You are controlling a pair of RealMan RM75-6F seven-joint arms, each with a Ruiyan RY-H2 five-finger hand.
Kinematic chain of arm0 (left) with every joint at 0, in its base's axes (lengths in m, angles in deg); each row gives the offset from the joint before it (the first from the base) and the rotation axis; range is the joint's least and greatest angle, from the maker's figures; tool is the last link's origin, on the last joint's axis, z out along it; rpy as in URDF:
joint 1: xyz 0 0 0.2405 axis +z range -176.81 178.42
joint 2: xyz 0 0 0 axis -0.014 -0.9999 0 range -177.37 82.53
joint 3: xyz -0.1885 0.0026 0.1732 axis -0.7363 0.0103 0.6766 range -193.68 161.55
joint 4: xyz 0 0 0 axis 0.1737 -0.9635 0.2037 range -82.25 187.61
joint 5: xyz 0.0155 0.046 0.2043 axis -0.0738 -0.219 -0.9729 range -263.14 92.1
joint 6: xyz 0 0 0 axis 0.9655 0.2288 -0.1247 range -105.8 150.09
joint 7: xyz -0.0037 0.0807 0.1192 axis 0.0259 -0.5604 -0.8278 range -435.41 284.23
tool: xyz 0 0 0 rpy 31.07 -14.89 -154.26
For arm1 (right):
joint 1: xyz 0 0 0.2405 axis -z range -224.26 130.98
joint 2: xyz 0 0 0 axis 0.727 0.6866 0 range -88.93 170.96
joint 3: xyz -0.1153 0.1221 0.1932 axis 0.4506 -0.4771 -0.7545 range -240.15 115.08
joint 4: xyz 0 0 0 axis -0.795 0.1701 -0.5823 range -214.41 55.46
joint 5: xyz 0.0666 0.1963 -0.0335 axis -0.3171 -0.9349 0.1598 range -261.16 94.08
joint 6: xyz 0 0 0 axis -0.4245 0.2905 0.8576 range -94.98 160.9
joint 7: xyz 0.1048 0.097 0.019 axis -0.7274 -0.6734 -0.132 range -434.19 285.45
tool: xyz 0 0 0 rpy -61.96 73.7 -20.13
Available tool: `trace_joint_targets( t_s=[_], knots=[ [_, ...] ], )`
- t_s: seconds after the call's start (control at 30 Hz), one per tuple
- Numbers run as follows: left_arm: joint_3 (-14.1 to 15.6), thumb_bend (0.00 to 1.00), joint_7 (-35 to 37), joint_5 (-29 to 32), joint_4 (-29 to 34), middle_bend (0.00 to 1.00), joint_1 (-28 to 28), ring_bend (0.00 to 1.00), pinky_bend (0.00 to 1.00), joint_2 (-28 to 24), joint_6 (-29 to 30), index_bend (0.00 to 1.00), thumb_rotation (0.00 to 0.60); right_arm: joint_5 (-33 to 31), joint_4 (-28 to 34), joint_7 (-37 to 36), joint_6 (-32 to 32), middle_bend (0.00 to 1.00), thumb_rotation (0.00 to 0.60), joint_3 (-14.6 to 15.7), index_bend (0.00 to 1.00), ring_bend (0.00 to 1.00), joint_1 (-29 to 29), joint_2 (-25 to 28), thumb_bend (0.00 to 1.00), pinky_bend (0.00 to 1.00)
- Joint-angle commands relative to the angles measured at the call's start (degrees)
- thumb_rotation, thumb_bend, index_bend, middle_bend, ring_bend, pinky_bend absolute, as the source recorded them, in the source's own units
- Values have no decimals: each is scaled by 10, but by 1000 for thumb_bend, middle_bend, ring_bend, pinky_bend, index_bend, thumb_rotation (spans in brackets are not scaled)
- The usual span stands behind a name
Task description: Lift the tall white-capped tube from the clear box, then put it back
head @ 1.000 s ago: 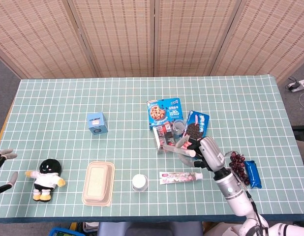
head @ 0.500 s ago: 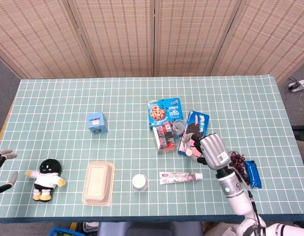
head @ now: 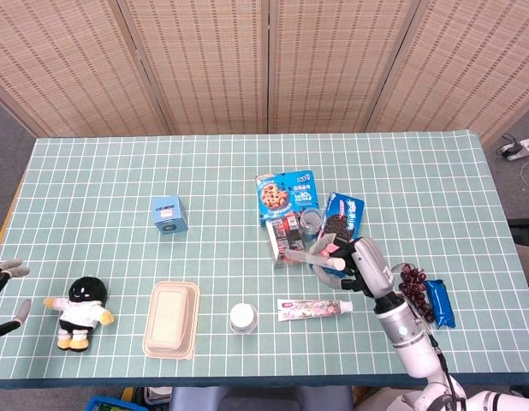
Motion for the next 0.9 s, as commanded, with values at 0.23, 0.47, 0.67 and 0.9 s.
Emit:
trace_joint_targets(
  t_s=[0.23, 0.47, 0.67, 0.9],
  knots=[
    [0, 358, -1, -1, 1, 239, 1, 181, 337, 0, 1, 379, 600, 22, -67, 211, 50, 1000, 600, -1, 756, 1000, 12, -42, 763, 1000],
    [1, 358, -2, -2, 3, 239, 1, 181, 337, 0, 3, 379, 600, 14, -50, 158, 47, 1000, 600, 1, 756, 1000, 14, -43, 764, 1000],
    [1, 358, 1, -3, 2, 239, 2, 181, 337, -1, 5, 379, 600, -2, -40, 31, 31, 1000, 600, -8, 756, 1000, 10, -38, 764, 1000],
    [1, 358, 3, -6, 3, 239, 4, 181, 338, -2, 7, 385, 600, -23, -33, -4, 30, 1000, 600, -36, 756, 1000, 3, -36, 763, 1000]
  ],
)
